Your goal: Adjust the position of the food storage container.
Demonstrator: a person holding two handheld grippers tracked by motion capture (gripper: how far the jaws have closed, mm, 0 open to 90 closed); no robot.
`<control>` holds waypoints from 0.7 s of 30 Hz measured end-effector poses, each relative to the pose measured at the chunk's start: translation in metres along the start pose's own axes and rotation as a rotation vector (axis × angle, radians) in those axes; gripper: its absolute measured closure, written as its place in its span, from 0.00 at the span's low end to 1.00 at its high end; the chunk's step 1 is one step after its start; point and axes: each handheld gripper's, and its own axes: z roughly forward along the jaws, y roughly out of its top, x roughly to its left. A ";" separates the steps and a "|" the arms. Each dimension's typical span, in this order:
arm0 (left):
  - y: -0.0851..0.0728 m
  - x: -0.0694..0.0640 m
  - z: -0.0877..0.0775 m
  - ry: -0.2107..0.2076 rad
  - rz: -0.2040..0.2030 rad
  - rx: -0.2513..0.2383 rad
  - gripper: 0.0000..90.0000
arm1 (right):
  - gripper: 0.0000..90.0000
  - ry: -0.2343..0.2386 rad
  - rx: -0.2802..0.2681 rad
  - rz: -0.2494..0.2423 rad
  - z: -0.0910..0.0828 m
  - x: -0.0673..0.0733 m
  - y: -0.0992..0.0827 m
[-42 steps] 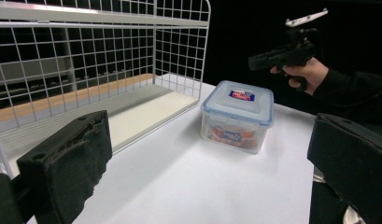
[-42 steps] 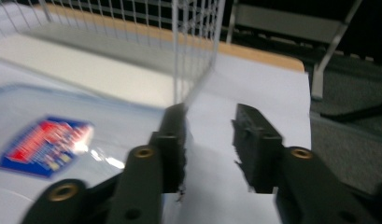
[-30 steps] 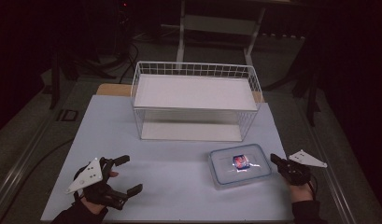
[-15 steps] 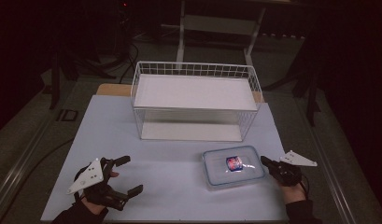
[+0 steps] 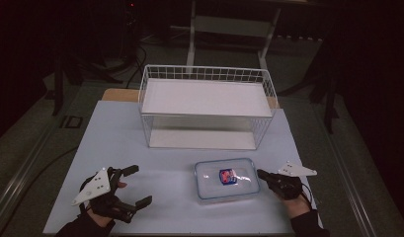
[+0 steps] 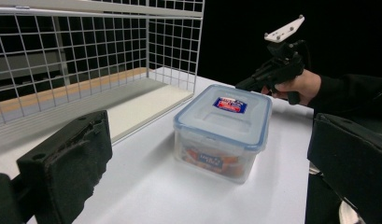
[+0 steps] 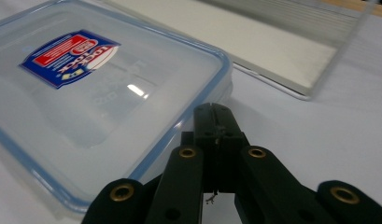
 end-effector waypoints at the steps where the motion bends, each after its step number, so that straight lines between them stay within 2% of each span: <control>1: 0.000 0.000 0.000 0.000 0.000 -0.001 0.00 | 1.00 -0.003 -0.001 -0.007 0.000 0.001 0.001; 3: 0.000 0.000 0.000 -0.002 -0.001 -0.002 0.00 | 1.00 -0.003 -0.015 -0.004 -0.003 0.001 0.002; 8: -0.003 0.000 0.002 -0.015 -0.009 0.002 0.00 | 1.00 -0.007 -0.001 0.016 0.002 0.003 0.000; 10: -0.003 0.000 0.003 -0.015 -0.009 0.005 0.00 | 1.00 -0.003 0.006 0.008 0.003 0.006 0.002; 21: -0.005 -0.002 0.008 -0.045 -0.019 0.022 0.00 | 1.00 0.088 0.013 -0.022 0.015 0.034 0.013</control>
